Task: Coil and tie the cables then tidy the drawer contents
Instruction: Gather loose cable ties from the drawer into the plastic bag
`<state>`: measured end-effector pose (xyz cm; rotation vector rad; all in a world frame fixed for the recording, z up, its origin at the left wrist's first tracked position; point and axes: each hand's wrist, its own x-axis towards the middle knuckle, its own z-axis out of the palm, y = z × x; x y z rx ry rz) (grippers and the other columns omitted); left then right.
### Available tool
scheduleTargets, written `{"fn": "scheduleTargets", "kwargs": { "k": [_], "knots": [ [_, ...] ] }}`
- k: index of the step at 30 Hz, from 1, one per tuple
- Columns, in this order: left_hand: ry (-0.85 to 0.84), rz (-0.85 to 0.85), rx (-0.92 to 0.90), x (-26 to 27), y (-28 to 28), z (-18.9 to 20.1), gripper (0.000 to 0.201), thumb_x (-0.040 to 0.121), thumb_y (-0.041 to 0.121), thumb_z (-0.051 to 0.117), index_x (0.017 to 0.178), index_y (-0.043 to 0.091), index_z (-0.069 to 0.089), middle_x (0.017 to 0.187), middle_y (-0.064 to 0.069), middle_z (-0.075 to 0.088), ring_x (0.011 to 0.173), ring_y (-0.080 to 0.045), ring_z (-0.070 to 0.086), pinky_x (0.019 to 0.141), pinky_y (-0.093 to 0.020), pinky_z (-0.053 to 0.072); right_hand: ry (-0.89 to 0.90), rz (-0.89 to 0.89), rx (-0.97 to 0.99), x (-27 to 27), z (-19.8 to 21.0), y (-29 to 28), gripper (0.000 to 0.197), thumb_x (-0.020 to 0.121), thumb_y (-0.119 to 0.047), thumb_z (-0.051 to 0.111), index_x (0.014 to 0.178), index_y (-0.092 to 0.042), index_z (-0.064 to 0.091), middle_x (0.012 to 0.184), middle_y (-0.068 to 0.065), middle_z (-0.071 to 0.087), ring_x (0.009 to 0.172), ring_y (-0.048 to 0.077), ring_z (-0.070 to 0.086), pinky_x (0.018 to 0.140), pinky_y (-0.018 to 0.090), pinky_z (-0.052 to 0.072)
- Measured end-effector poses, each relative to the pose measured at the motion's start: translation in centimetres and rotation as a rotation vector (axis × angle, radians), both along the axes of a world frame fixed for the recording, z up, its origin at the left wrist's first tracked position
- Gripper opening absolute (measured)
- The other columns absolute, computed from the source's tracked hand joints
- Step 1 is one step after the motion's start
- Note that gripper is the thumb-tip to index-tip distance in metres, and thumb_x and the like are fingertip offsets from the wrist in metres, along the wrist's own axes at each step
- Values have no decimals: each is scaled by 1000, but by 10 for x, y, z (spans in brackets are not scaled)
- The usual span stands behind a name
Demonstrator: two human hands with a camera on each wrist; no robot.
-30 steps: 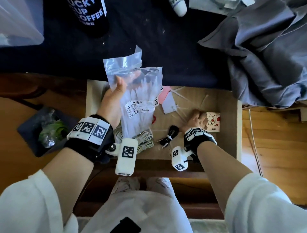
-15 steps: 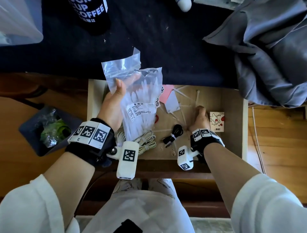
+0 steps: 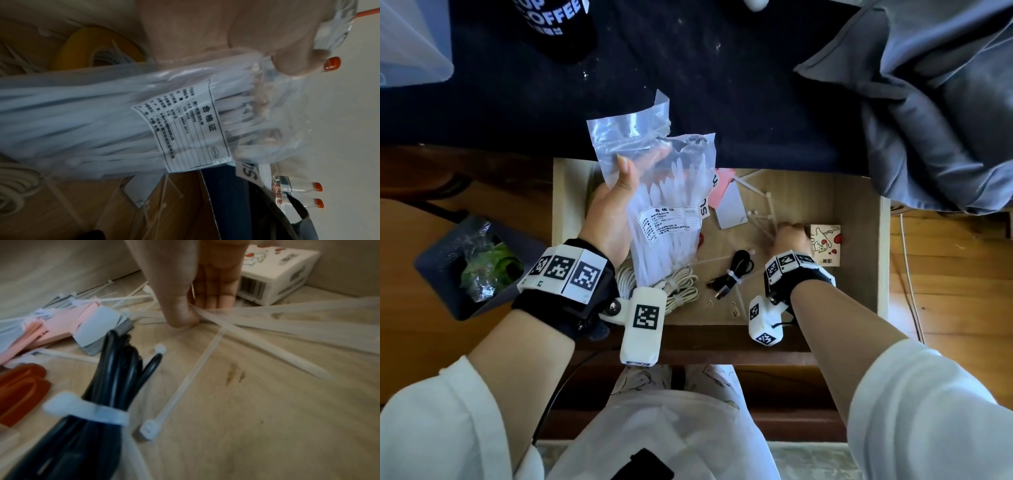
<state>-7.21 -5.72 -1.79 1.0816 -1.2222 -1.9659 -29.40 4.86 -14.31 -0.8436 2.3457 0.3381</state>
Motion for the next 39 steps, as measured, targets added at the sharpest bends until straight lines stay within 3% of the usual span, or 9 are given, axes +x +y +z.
{"fn": "scheduleTargets", "kwargs": {
  "k": [5,9,12,15,19,24,28,33,39],
  "knots": [
    [-20,14,-4,2,0,3,81,63,77,50,123,22,56,120,20,63,121,-3,53,103,-32,42,-24,114,81,-1,9,-3,36,99,-6,35,133,5,34,136,22,40,124,33,45,96,41,42],
    [-36,31,15,2,2,9,80,63,70,40,124,20,54,106,30,65,105,14,56,83,-12,49,-107,112,-11,-10,29,2,28,99,-10,35,120,2,47,120,20,55,111,33,54,85,36,42],
    [-44,36,9,1,1,11,79,59,80,47,118,29,60,112,29,63,111,12,54,91,-20,45,-168,-46,-201,-20,54,3,19,96,-11,38,102,-4,54,105,19,60,94,32,55,70,28,35],
    [-23,41,20,1,0,10,82,58,81,50,119,28,59,116,26,63,115,5,54,93,-22,46,-203,-158,-365,-22,73,-8,22,87,-5,42,102,-6,59,108,22,59,92,34,52,72,28,35],
    [-38,10,23,0,-3,7,86,60,84,50,125,27,59,135,10,54,132,-14,44,112,-48,29,-204,-173,-420,-13,71,-44,28,88,-17,47,110,-7,61,112,19,61,98,37,56,78,32,41],
    [-77,-19,38,-1,-5,3,85,57,86,48,122,33,61,136,12,54,133,-16,43,113,-51,26,-268,91,-359,-3,48,-70,54,92,-44,51,133,-9,48,136,18,47,125,35,42,101,40,35],
    [-105,-13,28,0,-6,1,82,55,85,43,118,35,63,118,28,61,129,-8,44,112,-48,29,-128,556,-26,-11,27,-73,87,83,-38,66,148,-35,7,156,3,5,143,32,4,110,50,28],
    [-76,18,14,2,-4,-2,79,58,83,46,116,33,65,128,13,60,130,-14,46,113,-51,27,-63,343,99,-17,10,-70,43,86,-37,57,124,-18,50,129,7,53,115,31,54,85,36,43],
    [-120,2,-8,0,-2,3,83,60,81,39,121,29,62,114,33,61,127,-1,44,114,-48,26,-77,387,132,-15,9,-44,36,90,-28,52,121,-11,51,126,12,55,112,32,55,93,39,45]
  ]
}}
